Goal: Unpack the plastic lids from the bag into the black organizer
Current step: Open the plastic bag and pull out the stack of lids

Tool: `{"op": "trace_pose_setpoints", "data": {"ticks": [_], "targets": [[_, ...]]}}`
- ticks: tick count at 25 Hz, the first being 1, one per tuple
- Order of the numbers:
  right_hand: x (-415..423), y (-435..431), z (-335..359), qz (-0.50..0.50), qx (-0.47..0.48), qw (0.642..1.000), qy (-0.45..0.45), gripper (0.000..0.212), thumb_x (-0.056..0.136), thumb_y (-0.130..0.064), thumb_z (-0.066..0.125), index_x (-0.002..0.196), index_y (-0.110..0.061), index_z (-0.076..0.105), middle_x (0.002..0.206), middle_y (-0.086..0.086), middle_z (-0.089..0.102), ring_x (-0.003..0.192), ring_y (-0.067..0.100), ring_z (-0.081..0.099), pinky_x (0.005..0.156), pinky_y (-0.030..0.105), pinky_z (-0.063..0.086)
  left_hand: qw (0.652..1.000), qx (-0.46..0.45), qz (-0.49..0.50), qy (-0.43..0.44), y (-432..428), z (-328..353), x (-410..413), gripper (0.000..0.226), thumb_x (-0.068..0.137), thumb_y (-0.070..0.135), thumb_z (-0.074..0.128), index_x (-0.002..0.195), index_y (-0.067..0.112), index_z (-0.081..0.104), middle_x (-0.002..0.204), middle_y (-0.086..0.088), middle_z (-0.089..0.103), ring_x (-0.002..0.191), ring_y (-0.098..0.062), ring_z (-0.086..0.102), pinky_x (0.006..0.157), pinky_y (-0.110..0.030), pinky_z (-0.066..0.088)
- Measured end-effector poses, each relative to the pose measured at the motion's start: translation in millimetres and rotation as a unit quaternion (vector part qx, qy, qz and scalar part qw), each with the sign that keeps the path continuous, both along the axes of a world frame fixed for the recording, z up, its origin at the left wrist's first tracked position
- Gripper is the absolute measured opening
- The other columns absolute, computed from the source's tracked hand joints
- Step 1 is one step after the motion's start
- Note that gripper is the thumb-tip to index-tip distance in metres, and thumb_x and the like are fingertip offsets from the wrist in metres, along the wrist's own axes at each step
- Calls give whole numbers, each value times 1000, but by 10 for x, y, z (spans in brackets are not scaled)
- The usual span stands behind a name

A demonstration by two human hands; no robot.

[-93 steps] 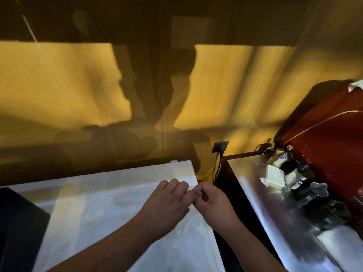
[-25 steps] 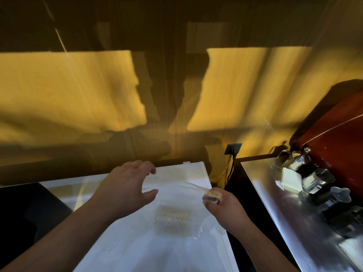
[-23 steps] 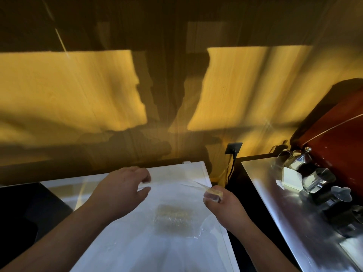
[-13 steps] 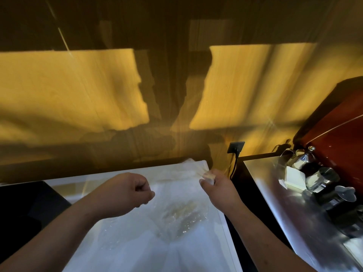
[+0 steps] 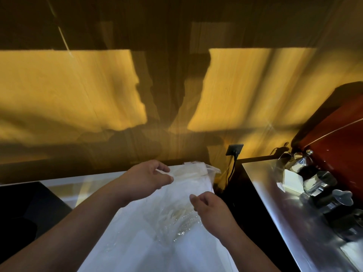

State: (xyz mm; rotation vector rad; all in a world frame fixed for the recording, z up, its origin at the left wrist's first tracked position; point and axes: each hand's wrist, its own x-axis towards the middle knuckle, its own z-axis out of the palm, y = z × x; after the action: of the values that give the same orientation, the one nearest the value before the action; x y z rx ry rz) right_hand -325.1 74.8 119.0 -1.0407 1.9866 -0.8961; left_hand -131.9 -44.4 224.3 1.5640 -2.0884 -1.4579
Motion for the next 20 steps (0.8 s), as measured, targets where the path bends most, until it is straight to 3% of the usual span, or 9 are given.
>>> {"op": "trace_pose_setpoints", "data": {"ticks": [4,7,13,15,17,20], "targets": [[132,-241,71,-8,57,996,-70,43,91,-70,55,109,-31,58,105,-6,68,93,12,66,84,34,60,997,73,1,0,-10,7,-176,21,101,35,67,110,17,73,114,2,79,97,-18,78,77,-33,61],[163,-343,91,-4,63,992,-112,48,89,-73,54,114,-33,53,113,-5,66,101,15,66,93,40,59,992,115,32,51,25,3,-201,21,105,26,63,105,8,73,105,-2,83,90,-19,82,84,-39,65],[181,-481,292,35,19,986,-160,50,89,-73,51,120,-34,54,119,-7,67,101,14,69,93,39,60,978,133,80,142,213,-63,-165,25,103,37,63,102,13,69,105,1,84,94,-21,81,83,-41,63],[206,-472,328,67,16,991,-115,42,88,-71,55,112,-36,57,113,-9,70,97,13,70,84,33,61,981,110,104,124,251,-123,-117,23,101,38,65,98,15,69,103,1,83,92,-21,81,83,-41,63],[247,-443,311,99,28,994,-39,23,93,-56,61,102,-35,60,101,-7,71,90,14,70,76,31,61,987,71,126,69,246,-186,-80,21,100,38,63,100,18,69,102,3,81,88,-19,80,81,-38,65],[293,-451,315,109,8,994,23,9,96,-35,62,92,-28,65,91,-3,72,83,16,70,78,35,63,991,23,131,20,180,-197,-53,19,99,38,63,98,21,70,96,7,80,81,-17,78,72,-33,63]]}}
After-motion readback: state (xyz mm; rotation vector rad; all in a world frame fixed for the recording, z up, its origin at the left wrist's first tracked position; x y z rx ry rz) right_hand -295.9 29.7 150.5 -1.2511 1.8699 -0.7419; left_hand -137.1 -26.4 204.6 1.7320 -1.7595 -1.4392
